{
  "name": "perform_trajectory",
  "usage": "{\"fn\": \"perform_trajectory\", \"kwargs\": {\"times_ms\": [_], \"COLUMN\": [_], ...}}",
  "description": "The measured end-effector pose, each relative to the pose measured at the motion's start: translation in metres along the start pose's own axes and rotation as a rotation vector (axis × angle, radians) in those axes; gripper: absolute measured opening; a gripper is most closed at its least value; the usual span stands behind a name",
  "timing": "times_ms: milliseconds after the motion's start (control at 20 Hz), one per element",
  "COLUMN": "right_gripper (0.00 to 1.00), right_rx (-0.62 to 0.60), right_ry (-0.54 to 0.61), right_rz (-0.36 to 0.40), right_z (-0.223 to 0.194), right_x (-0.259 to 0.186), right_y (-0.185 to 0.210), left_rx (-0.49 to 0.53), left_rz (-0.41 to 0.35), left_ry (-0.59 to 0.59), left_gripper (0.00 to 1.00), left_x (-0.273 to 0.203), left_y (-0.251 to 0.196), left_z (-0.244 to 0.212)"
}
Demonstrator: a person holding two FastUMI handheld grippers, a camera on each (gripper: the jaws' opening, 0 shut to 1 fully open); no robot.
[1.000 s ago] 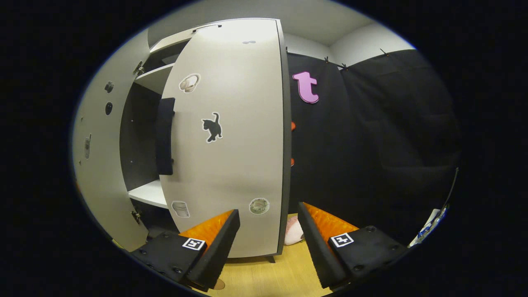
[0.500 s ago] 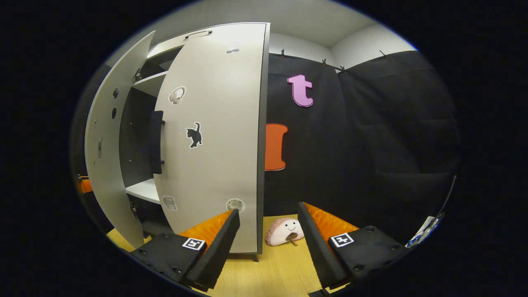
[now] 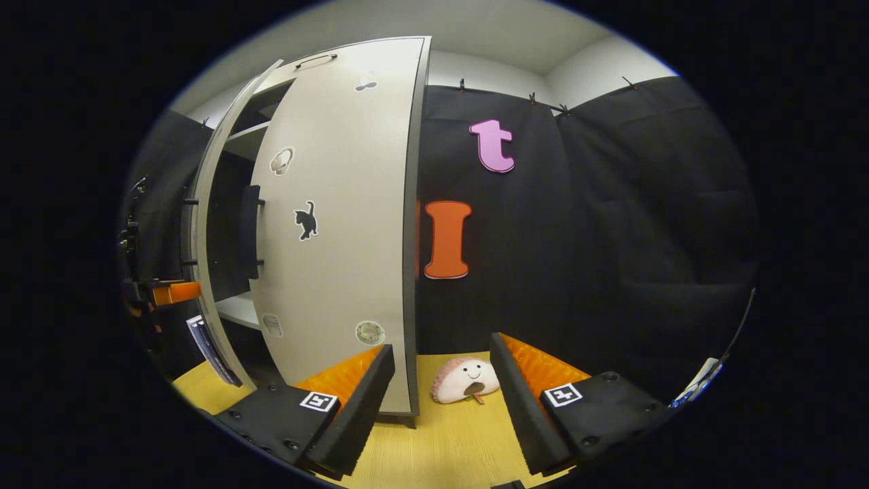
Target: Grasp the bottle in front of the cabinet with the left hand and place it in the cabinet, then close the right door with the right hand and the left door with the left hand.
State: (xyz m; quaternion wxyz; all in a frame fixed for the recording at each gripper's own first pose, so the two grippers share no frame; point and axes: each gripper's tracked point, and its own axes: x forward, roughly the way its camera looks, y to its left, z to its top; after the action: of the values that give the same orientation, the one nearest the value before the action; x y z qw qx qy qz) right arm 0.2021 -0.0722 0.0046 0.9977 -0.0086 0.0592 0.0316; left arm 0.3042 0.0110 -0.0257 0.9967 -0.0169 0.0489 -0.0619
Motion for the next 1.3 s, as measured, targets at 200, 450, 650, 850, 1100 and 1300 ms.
{"fn": "perform_trajectory", "kwargs": {"times_ms": [200, 450, 650, 850, 1100, 1300], "right_gripper": [0.95, 0.94, 0.95, 0.95, 0.95, 0.95], "right_rx": [0.001, -0.016, -0.019, -0.023, -0.02, -0.024], "right_ry": [0.001, -0.011, -0.012, -0.018, -0.031, -0.047], "right_rz": [-0.003, -0.014, -0.023, -0.024, -0.014, -0.006], "right_z": [-0.001, 0.004, 0.01, 0.021, 0.039, 0.052], "right_x": [-0.001, -0.005, -0.008, -0.011, -0.017, -0.021], "right_y": [-0.012, -0.025, -0.034, -0.039, -0.039, -0.035], "left_rx": [-0.012, -0.037, -0.05, -0.066, -0.094, -0.062], "left_rz": [0.03, 0.047, 0.054, 0.078, 0.102, 0.106], "left_ry": [-0.003, 0.003, 0.017, 0.02, 0.012, -0.028], "left_gripper": [0.88, 0.91, 0.91, 0.91, 0.92, 0.93], "left_x": [0.007, 0.02, 0.028, 0.016, -0.023, -0.055], "left_y": [-0.003, -0.005, -0.006, -0.006, 0.006, 0.012], "left_z": [-0.001, -0.001, -0.001, 0.014, 0.04, 0.073]}}
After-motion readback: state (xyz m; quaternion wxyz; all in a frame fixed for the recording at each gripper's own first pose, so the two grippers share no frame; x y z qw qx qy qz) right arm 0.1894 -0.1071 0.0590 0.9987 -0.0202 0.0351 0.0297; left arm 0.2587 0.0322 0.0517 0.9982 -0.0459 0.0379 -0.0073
